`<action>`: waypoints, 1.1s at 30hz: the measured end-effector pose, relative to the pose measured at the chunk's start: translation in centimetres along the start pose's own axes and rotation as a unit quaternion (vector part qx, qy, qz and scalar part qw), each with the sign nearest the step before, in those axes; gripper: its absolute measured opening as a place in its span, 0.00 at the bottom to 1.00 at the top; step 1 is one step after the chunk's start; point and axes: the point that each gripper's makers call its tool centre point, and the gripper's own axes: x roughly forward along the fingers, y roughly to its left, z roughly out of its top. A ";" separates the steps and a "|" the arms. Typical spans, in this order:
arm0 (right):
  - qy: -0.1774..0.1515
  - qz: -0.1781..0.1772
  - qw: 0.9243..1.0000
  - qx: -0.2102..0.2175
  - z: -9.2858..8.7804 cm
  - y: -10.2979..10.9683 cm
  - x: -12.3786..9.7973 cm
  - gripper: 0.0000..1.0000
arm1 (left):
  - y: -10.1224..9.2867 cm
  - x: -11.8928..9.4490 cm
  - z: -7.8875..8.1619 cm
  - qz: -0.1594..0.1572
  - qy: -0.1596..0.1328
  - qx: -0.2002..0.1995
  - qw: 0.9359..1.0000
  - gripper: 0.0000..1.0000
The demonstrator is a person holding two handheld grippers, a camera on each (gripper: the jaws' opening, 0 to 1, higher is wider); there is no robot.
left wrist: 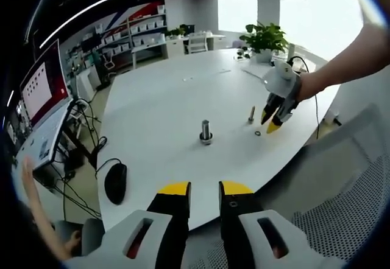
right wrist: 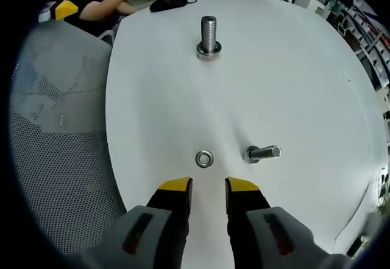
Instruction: Place the washer onto the threaded stud by aligning its center hole with the stud, sliding it down to the base, and recovering from edge contact or off-axis alignment until the washer reaches the visible bottom stop.
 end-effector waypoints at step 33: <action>0.030 0.012 0.997 -0.065 1.4 0.9 1.7 0.23 | 0.3 0.1 0.3 -0.002 -0.010 -0.007 1.000 0.16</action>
